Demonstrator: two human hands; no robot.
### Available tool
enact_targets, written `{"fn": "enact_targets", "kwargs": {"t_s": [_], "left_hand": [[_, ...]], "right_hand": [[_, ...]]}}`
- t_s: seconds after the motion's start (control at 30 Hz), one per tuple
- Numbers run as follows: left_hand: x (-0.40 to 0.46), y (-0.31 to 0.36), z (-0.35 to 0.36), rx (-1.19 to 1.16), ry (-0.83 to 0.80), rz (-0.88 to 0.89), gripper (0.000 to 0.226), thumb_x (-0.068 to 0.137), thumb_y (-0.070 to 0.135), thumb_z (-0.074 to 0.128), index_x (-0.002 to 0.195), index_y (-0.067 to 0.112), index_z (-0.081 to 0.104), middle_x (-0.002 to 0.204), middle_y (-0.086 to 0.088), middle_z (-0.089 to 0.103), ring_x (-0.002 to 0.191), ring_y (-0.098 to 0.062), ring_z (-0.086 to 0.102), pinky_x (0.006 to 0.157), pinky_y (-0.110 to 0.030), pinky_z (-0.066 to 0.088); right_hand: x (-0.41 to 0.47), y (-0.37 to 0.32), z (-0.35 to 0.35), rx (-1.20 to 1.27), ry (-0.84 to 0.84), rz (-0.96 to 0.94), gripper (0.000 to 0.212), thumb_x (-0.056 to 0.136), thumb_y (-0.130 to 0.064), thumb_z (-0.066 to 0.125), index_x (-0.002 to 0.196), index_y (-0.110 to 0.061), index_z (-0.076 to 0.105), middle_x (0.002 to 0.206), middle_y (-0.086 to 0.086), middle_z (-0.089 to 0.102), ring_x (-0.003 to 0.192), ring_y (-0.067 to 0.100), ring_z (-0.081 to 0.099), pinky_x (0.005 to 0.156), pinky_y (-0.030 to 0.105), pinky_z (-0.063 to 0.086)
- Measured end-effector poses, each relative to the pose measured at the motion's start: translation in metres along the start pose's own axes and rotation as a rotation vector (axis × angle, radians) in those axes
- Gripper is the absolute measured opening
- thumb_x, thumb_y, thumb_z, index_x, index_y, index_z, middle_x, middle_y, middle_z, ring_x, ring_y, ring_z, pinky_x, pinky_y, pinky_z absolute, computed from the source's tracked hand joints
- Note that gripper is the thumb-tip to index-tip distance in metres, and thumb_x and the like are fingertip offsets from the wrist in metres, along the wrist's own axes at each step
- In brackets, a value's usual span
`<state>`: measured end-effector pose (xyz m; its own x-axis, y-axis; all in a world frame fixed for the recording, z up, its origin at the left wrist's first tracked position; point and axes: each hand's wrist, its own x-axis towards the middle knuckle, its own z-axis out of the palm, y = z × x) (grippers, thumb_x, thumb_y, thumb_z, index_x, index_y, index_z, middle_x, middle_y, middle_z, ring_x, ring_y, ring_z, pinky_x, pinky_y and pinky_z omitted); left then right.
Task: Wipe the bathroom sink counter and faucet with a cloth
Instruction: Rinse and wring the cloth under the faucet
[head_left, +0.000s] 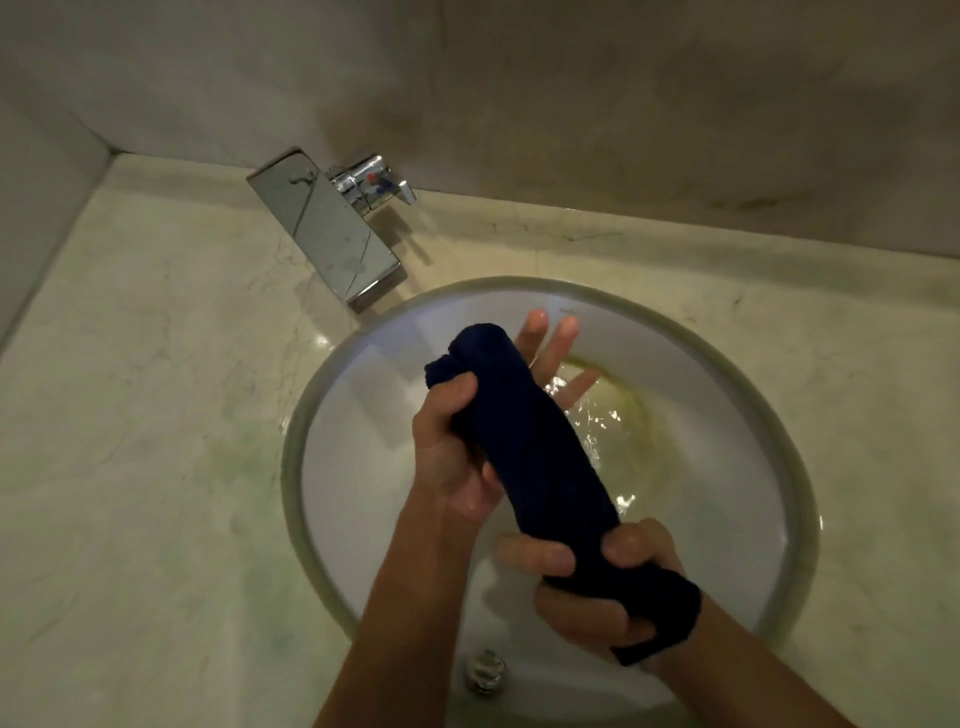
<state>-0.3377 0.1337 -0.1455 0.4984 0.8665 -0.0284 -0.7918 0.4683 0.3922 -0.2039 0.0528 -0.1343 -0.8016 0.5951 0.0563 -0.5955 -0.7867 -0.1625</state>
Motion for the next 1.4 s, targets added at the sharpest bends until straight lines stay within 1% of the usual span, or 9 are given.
{"fn": "enact_targets", "kwargs": {"t_s": [0.2,0.4,0.63,0.8,0.93,1.07,1.2,1.3,1.4], "left_hand": [[0.009,0.014,0.020,-0.222,-0.104,-0.085,0.044,0.089,0.022,0.076,0.128,0.012,0.056,0.087,-0.007,0.064,0.078,-0.019,0.067,0.088,-0.040,0.058],[0.033,0.004,-0.004,0.675,0.778,-0.209,0.013,0.083,0.014,0.077,0.084,0.003,0.071,0.067,-0.010,0.059,0.059,-0.021,0.057,0.063,-0.031,0.052],[0.031,-0.034,-0.056,1.631,0.918,-0.473,0.007,0.081,0.010,0.058,0.082,0.011,0.066,0.084,-0.010,0.068,0.081,-0.033,0.067,0.066,-0.030,0.045],[0.031,-0.033,-0.056,1.688,0.912,-0.447,0.014,0.086,0.011,0.060,0.097,0.010,0.069,0.094,-0.010,0.069,0.091,-0.034,0.066,0.072,-0.032,0.048],[0.028,-0.001,-0.032,1.105,0.849,-0.420,0.013,0.089,0.024,0.077,0.095,0.013,0.072,0.091,-0.007,0.072,0.089,-0.026,0.069,0.081,-0.036,0.058],[0.003,0.055,-0.004,0.300,0.441,-0.526,0.054,0.075,0.010,0.071,0.127,0.007,0.058,0.100,-0.013,0.063,0.091,-0.027,0.062,0.084,-0.040,0.051],[-0.015,0.062,-0.002,0.332,0.113,-0.297,0.073,0.086,0.009,0.074,0.151,0.003,0.042,0.123,-0.015,0.061,0.116,-0.026,0.061,0.098,-0.036,0.051],[-0.013,0.049,0.013,0.368,0.169,-0.182,0.074,0.072,0.047,0.089,0.132,0.012,0.065,0.112,-0.007,0.072,0.105,-0.018,0.069,0.087,-0.030,0.056],[-0.001,0.037,0.022,0.131,0.193,-0.118,0.063,0.061,0.040,0.095,0.112,0.011,0.070,0.106,-0.005,0.073,0.101,-0.020,0.071,0.085,-0.032,0.060]], "right_hand": [[-0.004,-0.004,0.018,0.121,-0.003,0.081,0.070,0.090,-0.047,0.074,0.134,-0.015,0.030,0.090,0.000,0.059,0.055,0.008,0.043,0.048,0.012,0.047],[0.024,-0.025,0.007,-0.988,1.088,0.187,0.025,0.078,-0.024,0.083,0.076,-0.012,0.061,0.059,0.002,0.058,0.047,0.014,0.050,0.051,0.026,0.041],[0.036,0.005,-0.084,-1.725,1.336,0.583,0.044,0.084,-0.046,0.066,0.109,-0.013,0.050,0.094,0.001,0.066,0.085,0.024,0.068,0.068,0.035,0.052],[0.037,0.006,-0.082,-1.780,1.336,0.571,0.042,0.085,-0.050,0.065,0.106,-0.016,0.051,0.096,0.002,0.066,0.087,0.025,0.068,0.072,0.036,0.054],[0.026,-0.018,-0.048,-1.351,1.214,0.462,0.025,0.080,-0.032,0.078,0.088,-0.015,0.062,0.079,-0.001,0.067,0.069,0.017,0.064,0.064,0.030,0.049],[-0.003,-0.041,-0.006,-0.428,0.753,0.371,0.049,0.079,-0.042,0.081,0.110,-0.009,0.062,0.079,0.006,0.056,0.052,0.013,0.046,0.046,0.023,0.039],[-0.015,-0.050,0.009,0.036,0.210,0.209,0.087,0.086,-0.027,0.076,0.150,-0.007,0.020,0.102,0.007,0.046,0.076,0.011,0.055,0.067,0.022,0.053],[-0.008,-0.041,0.018,0.023,0.037,0.156,0.092,0.089,-0.007,0.072,0.155,-0.009,0.008,0.112,0.006,0.044,0.089,0.012,0.058,0.083,0.028,0.061],[-0.002,-0.021,0.024,-0.055,0.050,0.066,0.069,0.093,0.000,0.058,0.155,-0.006,0.028,0.130,0.015,0.056,0.100,0.022,0.069,0.078,0.025,0.062]]}}
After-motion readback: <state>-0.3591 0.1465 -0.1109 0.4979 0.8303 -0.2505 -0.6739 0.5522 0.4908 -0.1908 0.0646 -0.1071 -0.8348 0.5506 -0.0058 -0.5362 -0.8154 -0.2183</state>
